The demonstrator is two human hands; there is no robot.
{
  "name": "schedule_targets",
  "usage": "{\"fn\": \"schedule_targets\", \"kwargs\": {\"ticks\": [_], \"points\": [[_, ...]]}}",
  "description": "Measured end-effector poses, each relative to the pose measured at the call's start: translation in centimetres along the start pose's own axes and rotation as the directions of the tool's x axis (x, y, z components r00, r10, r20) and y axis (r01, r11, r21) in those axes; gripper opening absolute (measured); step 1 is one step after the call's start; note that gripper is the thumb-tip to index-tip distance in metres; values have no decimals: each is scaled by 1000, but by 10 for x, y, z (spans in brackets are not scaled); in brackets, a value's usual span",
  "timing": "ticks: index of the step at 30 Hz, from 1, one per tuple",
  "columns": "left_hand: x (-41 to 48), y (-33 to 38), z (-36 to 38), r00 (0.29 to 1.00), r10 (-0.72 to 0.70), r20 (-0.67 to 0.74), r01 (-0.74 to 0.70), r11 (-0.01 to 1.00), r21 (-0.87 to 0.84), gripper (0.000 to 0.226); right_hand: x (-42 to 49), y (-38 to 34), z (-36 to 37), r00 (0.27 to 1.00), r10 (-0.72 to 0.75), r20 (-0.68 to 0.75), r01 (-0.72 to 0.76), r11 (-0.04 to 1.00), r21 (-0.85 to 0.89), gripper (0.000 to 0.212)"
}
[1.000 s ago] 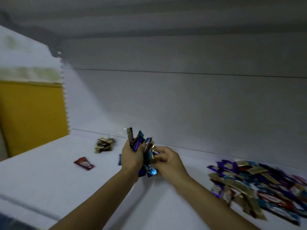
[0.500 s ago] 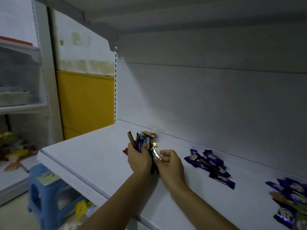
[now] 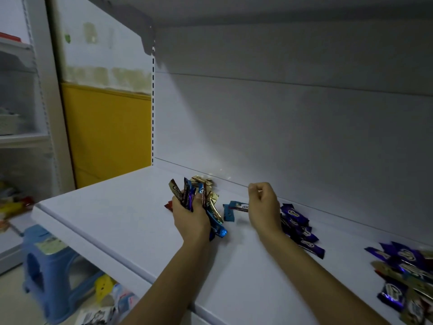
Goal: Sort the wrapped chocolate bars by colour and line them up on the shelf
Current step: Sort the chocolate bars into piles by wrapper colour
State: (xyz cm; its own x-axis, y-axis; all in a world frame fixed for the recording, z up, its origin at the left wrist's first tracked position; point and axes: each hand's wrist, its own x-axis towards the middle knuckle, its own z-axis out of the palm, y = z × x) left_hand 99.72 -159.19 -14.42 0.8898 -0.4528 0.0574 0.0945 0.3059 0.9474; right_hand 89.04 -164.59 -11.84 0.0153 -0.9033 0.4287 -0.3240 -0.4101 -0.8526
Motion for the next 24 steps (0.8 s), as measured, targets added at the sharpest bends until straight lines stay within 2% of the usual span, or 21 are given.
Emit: {"fn": "schedule_targets", "kwargs": {"ticks": [3, 5, 7, 8, 10, 12, 13, 15, 19, 22, 23, 24], "points": [[-1, -1, -2, 1000, 6, 11, -6, 1000, 2, 23, 16, 7, 15, 977, 62, 206, -42, 994, -102, 12], [1, -2, -3, 1000, 3, 11, -3, 1000, -15, 27, 20, 13, 21, 945, 55, 321, 49, 951, -307, 16], [2, -1, -3, 1000, -5, 13, 6, 1000, -25, 29, 19, 15, 15, 954, -31, 297, 171, 873, -456, 23], [3, -2, -3, 1000, -13, 11, 13, 999, -29, 29, 16, 15, 10, 956, -103, 276, 220, 873, -435, 27], [4, -2, -2, 1000, -20, 0, 20, 999, -42, 28, 8, 10, 2, 929, -196, 313, 269, 939, -213, 36], [5, -1, -2, 1000, -19, -15, 18, 998, -60, 29, -4, 0, -4, 849, -173, 499, 192, 981, 14, 41], [5, -1, -2, 1000, -16, -23, 14, 998, -62, 31, -9, -3, -4, 786, -147, 601, 148, 988, 48, 40], [6, -1, -3, 999, -18, -36, 15, 997, -70, 32, -13, -5, -2, 685, -122, 719, 125, 991, 50, 33], [8, -2, -5, 996, -46, -70, 38, 993, -110, 18, -5, -14, -6, 666, -155, 730, 187, 982, 39, 25], [9, -1, -7, 991, -75, -108, 58, 987, -152, 22, 3, -19, -16, 594, -126, 795, 190, 982, 14, 16], [8, 0, -7, 990, -77, -116, 58, 986, -157, 24, 6, -19, -18, 590, -133, 796, 173, 984, 36, 12], [7, 1, -7, 990, -78, -120, 59, 985, -159, 26, 9, -18, -19, 620, -140, 772, 151, 987, 58, 9]]}}
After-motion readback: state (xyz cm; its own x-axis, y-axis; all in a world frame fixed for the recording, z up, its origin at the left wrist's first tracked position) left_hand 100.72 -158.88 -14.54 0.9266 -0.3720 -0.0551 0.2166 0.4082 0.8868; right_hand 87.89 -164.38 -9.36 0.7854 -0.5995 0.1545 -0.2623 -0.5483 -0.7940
